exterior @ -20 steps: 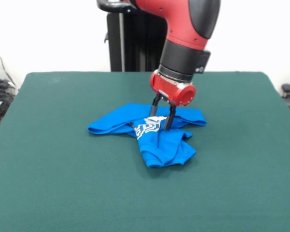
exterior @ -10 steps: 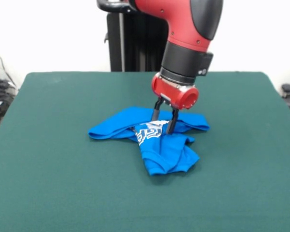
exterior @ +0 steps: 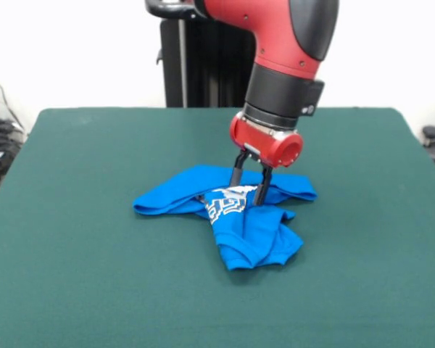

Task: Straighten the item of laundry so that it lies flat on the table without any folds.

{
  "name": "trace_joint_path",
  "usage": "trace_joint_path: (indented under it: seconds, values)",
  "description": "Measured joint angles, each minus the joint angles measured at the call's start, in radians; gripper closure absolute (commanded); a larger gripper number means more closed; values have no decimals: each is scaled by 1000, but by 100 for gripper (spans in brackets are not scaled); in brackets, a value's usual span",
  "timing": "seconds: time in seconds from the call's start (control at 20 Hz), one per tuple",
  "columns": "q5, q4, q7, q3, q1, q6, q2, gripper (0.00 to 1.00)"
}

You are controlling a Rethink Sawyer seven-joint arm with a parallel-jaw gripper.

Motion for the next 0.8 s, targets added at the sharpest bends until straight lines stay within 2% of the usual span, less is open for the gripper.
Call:
trace_joint_path:
  seconds: [0.8]
  values:
    - [0, -1, 0, -11, 10, 34, -17, 0]
